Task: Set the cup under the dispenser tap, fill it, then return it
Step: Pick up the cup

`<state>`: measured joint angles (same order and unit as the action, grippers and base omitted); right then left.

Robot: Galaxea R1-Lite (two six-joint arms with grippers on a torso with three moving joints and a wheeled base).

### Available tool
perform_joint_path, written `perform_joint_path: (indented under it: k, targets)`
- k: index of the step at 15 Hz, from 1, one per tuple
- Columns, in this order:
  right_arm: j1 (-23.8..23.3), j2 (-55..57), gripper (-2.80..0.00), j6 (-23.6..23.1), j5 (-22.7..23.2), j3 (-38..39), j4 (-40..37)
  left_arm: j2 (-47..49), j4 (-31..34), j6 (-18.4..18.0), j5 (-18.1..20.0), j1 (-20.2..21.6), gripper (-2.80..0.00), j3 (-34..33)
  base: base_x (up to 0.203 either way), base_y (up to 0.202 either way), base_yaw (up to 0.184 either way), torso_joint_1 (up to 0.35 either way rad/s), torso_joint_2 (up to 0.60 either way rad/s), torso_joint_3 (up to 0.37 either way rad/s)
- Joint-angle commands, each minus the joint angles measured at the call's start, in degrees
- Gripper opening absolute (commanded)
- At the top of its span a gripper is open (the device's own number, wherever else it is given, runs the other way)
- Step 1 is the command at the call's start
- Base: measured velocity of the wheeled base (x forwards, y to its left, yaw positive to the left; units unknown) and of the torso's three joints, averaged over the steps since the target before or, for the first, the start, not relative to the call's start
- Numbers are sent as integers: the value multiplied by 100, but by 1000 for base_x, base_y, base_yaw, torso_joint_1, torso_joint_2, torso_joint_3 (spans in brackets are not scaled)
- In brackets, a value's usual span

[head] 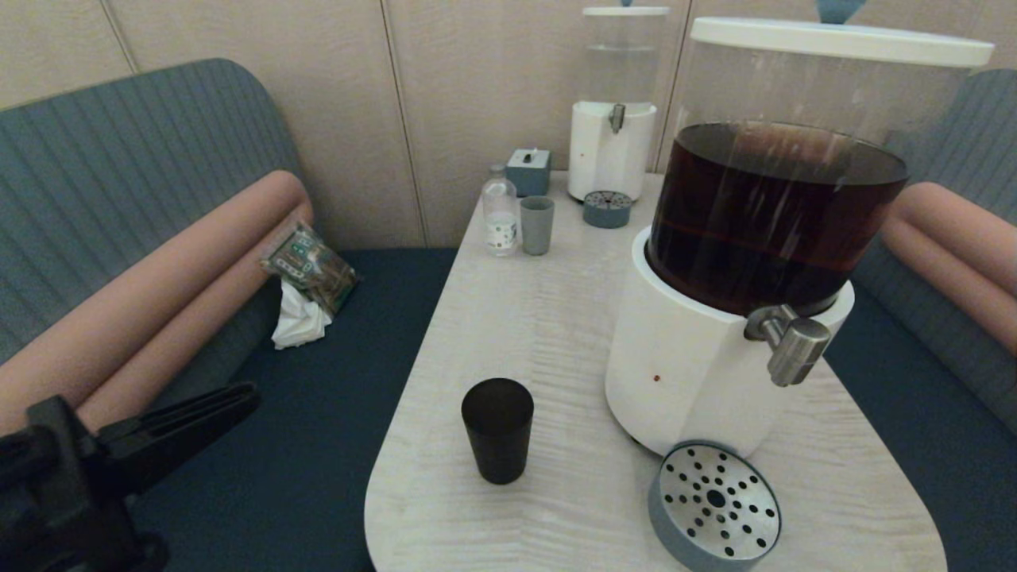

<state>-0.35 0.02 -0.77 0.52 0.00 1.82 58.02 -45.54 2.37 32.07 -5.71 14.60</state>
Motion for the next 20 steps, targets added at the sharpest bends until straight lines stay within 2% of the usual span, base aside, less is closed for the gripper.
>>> perform_joint_path:
  k: [1, 3, 5, 8, 10, 11, 14, 16, 19, 20]
  targets:
    - [0, -2, -280, -2, 0, 53, 3, 1583, -2024, 19, 67, -21, -280, -347, 0, 0, 0, 0, 0, 0]
    - [0, -2, -280, -2, 0, 53, 3, 2294, -3217, 30, 142, -31, -280, -697, 0, 0, 0, 0, 0, 0]
    - [0, -2, -280, -2, 0, 53, 3, 2843, -3999, 34, 223, -35, -280, -916, 0, 0, 0, 0, 0, 0]
    - [0, -2, -280, -2, 0, 53, 3, 3644, -4187, -50, 239, -36, -280, -1166, 0, 0, 0, 0, 0, 0]
    - [0, -2, -280, -2, 0, 53, 3, 3877, -4212, -331, 204, -44, -280, -1311, 0, 0, 0, 0, 0, 0]
    - [0, -2, -280, -2, 0, 53, 3, 3893, -4212, -371, 203, -45, 0, -1298, 0, 0, 0, 0, 0, 0]
    - [0, -2, -280, -2, 0, 53, 3, 4076, -4212, -203, 334, -76, 0, -1156, 0, 0, 0, 0, 0, 0]
    - [0, -2, -280, -2, 0, 53, 3, 4324, -4212, -237, 596, -285, 0, -1146, 0, 0, 0, 0, 0, 0]
    - [0, -2, -280, -2, 0, 53, 3, 4480, -4212, -755, 639, -427, 0, -1591, 0, 0, 0, 0, 0, 0]
    - [0, -2, -280, -2, 0, 53, 3, 4440, -4212, -795, 634, -431, 0, -1689, 0, 0, 0, 0, 0, 0]
